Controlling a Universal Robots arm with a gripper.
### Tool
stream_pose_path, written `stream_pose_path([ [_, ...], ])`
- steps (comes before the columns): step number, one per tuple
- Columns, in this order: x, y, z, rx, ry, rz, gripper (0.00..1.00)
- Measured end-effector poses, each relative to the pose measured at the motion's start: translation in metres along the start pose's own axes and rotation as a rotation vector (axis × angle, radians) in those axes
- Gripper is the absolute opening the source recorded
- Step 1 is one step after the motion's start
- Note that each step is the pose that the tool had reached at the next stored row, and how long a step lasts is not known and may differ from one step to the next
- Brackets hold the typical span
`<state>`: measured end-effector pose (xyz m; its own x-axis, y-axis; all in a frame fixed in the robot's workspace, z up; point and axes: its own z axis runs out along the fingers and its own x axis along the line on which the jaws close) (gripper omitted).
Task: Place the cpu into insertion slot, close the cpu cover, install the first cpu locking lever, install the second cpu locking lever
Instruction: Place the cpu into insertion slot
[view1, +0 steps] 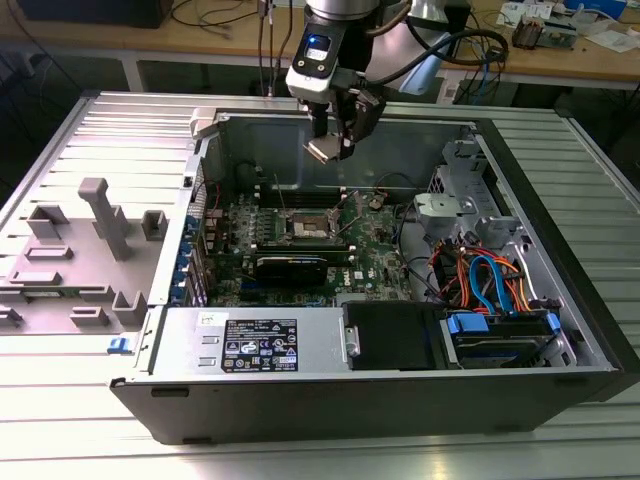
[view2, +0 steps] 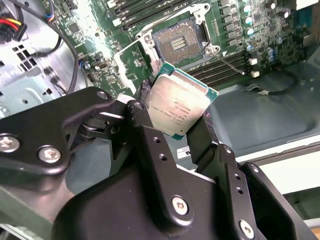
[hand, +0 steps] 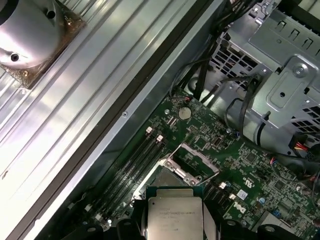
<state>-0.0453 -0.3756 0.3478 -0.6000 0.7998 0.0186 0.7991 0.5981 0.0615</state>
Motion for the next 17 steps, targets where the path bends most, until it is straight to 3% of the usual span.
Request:
stream_pose_path([
  [3, 0.0000, -0.0001, 0.0005, 0.0012, -0.0003, 0.022, 0.54],
  [17, 0.0000, -0.0001, 0.0006, 0.0010, -0.0006, 0.027, 0.54],
])
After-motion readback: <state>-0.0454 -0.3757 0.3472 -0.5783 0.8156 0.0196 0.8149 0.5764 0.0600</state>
